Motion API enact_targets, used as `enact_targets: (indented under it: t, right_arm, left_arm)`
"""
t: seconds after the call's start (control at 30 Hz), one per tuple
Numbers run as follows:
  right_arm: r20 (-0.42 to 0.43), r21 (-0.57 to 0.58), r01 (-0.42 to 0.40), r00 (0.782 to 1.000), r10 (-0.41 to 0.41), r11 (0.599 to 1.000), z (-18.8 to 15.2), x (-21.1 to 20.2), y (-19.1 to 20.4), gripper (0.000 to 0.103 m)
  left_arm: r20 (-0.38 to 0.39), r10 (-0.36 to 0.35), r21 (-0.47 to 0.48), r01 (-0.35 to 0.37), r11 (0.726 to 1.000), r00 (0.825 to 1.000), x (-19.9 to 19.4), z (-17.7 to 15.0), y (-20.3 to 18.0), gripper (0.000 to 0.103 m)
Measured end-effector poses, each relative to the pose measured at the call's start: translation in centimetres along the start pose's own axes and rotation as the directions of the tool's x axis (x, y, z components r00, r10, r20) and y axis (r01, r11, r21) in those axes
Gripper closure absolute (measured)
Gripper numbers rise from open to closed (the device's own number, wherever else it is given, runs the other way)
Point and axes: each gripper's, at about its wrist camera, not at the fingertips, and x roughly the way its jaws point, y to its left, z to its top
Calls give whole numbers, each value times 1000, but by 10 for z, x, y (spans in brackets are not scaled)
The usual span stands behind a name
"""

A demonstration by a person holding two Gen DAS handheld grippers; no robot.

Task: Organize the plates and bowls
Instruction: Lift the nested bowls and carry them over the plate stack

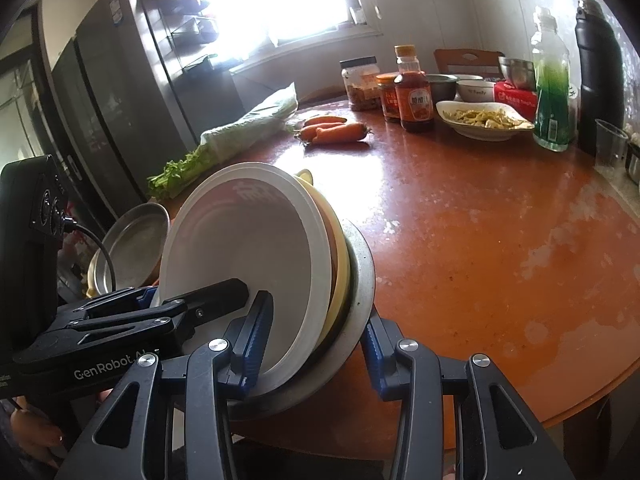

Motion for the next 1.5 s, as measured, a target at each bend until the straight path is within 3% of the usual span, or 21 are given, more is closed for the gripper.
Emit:
enact_targets:
  t: [0.63, 1.1, 1.5]
  right_arm:
    - [29, -89, -9, 1000, 12, 996, 11, -12, 61, 60]
    - [36, -197, -119, 991, 128, 973, 39, 13, 134, 60]
    - [-10, -244, -183, 983, 186, 952, 51, 55, 171, 60]
  left_arm:
    - [80, 17, -27, -14, 1000, 997, -55, -2, 41, 54]
    - [174, 134, -117, -115, 986, 976, -105, 8, 107, 54]
    - [181, 195, -190, -160, 969, 964, -106, 10, 153, 54]
